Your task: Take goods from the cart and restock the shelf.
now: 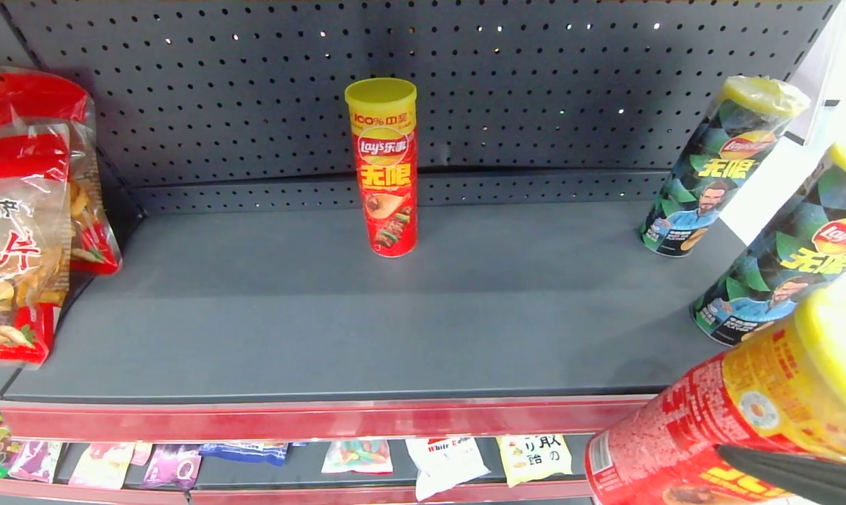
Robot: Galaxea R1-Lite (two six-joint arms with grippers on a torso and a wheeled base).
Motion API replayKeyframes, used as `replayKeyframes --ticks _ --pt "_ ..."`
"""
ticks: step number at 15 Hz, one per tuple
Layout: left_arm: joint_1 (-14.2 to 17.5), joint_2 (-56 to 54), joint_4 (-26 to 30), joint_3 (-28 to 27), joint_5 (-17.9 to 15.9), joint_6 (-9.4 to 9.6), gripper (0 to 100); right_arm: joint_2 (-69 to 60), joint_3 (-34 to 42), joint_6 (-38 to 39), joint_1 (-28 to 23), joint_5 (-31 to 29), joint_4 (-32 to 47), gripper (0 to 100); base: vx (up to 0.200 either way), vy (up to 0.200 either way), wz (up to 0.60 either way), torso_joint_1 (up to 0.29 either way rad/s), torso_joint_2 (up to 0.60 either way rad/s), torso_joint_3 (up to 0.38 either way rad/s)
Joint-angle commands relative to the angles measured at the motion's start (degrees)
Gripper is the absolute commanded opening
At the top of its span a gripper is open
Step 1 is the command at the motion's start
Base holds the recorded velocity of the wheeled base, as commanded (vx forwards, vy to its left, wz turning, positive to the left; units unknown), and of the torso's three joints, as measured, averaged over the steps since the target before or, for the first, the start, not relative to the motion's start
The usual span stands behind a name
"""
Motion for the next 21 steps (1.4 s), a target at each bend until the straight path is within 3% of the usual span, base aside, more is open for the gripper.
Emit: replayKeyframes --ticks 1,5,11,21 --pt "0.0 0.0 0.0 0.0 0.0 0.01 100 0.2 0.2 0.0 0.0 0.1 0.0 0 0.0 0.0 0.0 0.0 0.0 0.0" --pt "0.0 0.0 0.0 0.0 0.0 -0.08 100 1.0 0.2 0.0 0.0 0.2 -0.1 0 0.0 0.0 0.0 0.0 0.0 0.0" --pt "0.0 0.0 0.0 0.0 0.0 0.01 100 1.5 0.4 0.0 0.0 0.2 -0.2 0 0.0 0.2 0.0 0.006 0.0 0.002" --pt "0.0 0.0 0.0 0.0 0.0 -0.08 100 1.5 0.5 0.0 0.0 0.1 -0.2 0 0.0 0.0 0.0 0.0 0.0 0.0"
